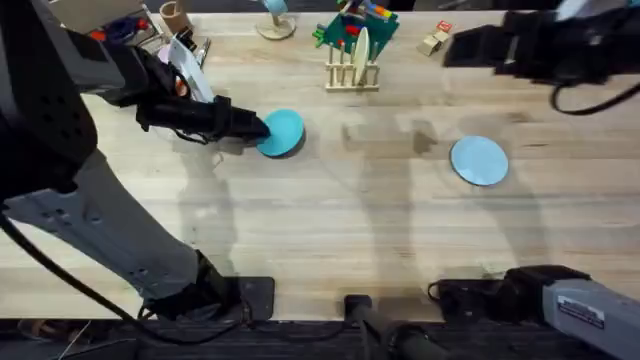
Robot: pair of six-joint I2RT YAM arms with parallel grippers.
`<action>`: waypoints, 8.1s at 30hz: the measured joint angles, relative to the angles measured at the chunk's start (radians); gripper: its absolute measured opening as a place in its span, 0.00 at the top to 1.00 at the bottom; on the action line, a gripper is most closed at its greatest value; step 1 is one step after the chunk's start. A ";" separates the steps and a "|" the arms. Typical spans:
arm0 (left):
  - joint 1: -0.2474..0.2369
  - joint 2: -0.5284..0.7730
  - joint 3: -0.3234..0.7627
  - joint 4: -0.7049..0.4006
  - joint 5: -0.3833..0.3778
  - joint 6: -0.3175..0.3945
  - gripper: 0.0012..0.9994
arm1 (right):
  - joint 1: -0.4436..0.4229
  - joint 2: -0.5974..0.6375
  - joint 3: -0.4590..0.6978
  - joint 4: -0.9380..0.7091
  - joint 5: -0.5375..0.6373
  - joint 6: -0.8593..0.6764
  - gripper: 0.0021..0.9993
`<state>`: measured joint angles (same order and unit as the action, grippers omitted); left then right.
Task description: Pick up the plates from the table one by one and place each into a slot on the dish rack.
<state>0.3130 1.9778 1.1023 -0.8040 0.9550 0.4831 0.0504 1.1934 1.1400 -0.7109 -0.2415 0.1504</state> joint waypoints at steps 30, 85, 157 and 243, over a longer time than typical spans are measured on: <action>0.006 0.046 0.010 0.008 0.070 0.000 0.96 | 0.470 0.550 0.001 0.552 -0.071 0.360 0.00; 0.000 -0.046 0.000 -0.009 -0.036 -0.015 0.96 | 0.599 0.653 0.005 0.670 -0.058 0.649 0.97; -0.472 -0.938 -0.004 -0.152 -0.848 -0.415 0.01 | 0.526 0.623 0.842 -0.234 0.612 0.185 0.97; -0.472 -0.938 -0.004 -0.161 -0.874 -0.447 0.01 | 0.533 0.972 0.851 -0.048 0.619 0.269 0.97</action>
<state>-0.1585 1.0397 1.0985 -0.9653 0.0814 0.0360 0.5835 2.1651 1.9915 -0.7590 0.3777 0.4193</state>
